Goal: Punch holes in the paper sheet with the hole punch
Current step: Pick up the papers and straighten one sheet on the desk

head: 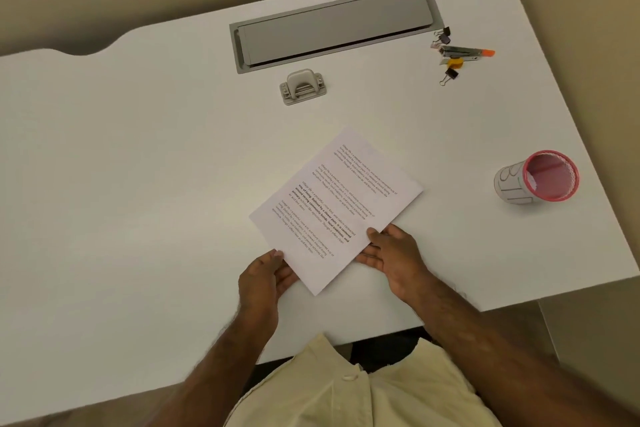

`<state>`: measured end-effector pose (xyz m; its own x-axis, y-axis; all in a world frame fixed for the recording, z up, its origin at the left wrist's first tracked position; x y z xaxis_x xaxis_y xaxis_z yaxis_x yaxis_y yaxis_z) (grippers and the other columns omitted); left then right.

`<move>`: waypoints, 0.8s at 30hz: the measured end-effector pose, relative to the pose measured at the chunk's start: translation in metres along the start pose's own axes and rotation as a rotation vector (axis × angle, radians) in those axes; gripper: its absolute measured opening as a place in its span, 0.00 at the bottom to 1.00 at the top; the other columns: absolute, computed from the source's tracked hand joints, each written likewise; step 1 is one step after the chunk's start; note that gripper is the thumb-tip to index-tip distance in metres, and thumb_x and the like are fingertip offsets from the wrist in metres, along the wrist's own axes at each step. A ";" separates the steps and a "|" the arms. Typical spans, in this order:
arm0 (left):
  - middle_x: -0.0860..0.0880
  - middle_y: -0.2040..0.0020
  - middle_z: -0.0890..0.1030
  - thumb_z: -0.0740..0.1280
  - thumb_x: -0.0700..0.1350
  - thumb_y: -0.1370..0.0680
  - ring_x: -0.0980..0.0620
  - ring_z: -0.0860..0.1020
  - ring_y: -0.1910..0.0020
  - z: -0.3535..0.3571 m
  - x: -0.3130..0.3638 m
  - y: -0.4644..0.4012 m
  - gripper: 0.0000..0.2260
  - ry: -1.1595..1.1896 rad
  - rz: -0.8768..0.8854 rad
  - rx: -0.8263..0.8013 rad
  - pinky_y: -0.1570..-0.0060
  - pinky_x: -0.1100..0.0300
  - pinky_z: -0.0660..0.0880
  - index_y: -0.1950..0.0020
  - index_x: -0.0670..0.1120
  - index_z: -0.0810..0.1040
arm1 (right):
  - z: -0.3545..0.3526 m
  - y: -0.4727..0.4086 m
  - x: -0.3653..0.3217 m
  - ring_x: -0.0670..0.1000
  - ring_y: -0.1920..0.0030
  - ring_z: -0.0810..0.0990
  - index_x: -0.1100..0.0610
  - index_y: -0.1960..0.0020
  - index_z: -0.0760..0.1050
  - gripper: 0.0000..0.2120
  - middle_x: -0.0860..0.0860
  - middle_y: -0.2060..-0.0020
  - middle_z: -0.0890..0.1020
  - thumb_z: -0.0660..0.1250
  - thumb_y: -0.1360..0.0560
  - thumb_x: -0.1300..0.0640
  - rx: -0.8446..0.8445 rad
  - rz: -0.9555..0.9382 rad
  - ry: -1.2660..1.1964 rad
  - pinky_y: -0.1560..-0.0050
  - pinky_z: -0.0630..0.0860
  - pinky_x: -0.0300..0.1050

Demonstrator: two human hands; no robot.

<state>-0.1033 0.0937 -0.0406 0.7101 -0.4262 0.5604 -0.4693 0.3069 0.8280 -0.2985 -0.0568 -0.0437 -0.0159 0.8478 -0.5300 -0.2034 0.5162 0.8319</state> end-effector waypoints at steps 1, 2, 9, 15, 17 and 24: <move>0.42 0.45 0.89 0.67 0.42 0.15 0.42 0.88 0.45 -0.005 0.005 -0.005 0.09 0.004 0.021 -0.025 0.51 0.52 0.86 0.37 0.42 0.83 | -0.001 -0.001 0.000 0.57 0.47 0.90 0.57 0.36 0.82 0.11 0.55 0.45 0.90 0.65 0.16 0.63 0.001 -0.001 0.005 0.55 0.87 0.49; 0.41 0.44 0.89 0.66 0.44 0.15 0.41 0.88 0.45 -0.010 0.012 -0.011 0.10 0.013 0.040 -0.050 0.51 0.51 0.86 0.37 0.41 0.82 | -0.003 -0.002 0.000 0.57 0.47 0.90 0.58 0.36 0.82 0.11 0.56 0.45 0.89 0.65 0.16 0.63 -0.004 0.001 0.013 0.55 0.87 0.50; 0.44 0.47 0.89 0.62 0.59 0.15 0.48 0.88 0.51 -0.023 0.082 -0.058 0.21 0.027 -0.007 -0.297 0.52 0.52 0.84 0.39 0.43 0.82 | -0.018 -0.008 -0.010 0.59 0.47 0.89 0.59 0.35 0.81 0.11 0.59 0.42 0.88 0.67 0.16 0.62 -0.160 0.054 0.088 0.53 0.87 0.52; 0.40 0.37 0.85 0.61 0.62 0.16 0.46 0.87 0.47 0.008 0.122 -0.075 0.28 -0.225 -0.120 -0.565 0.49 0.54 0.86 0.29 0.41 0.80 | -0.023 -0.012 -0.028 0.58 0.49 0.90 0.57 0.34 0.82 0.12 0.58 0.42 0.88 0.69 0.17 0.60 -0.273 0.077 0.208 0.55 0.87 0.52; 0.41 0.33 0.85 0.62 0.61 0.15 0.45 0.87 0.41 0.022 0.124 -0.073 0.26 -0.311 -0.131 -0.659 0.44 0.51 0.85 0.29 0.43 0.81 | -0.023 -0.014 -0.035 0.58 0.49 0.90 0.57 0.34 0.81 0.12 0.58 0.43 0.89 0.70 0.17 0.60 -0.299 0.074 0.246 0.56 0.87 0.51; 0.38 0.32 0.83 0.72 0.51 0.18 0.37 0.84 0.36 0.041 0.108 -0.073 0.18 -0.289 -0.103 -0.635 0.45 0.45 0.85 0.31 0.43 0.83 | -0.018 -0.022 -0.058 0.57 0.51 0.90 0.56 0.34 0.81 0.13 0.56 0.43 0.89 0.71 0.18 0.60 -0.357 0.070 0.323 0.57 0.87 0.50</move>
<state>-0.0143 -0.0094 -0.0397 0.5256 -0.6619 0.5345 0.0525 0.6524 0.7561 -0.3107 -0.1195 -0.0347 -0.3334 0.7688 -0.5456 -0.5129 0.3377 0.7892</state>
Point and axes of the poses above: each hand's wrist, its own y-axis away from the middle knuckle, its own z-axis out of the palm, x = y × z, the point moved 2 cm from there along -y, towards the middle knuckle
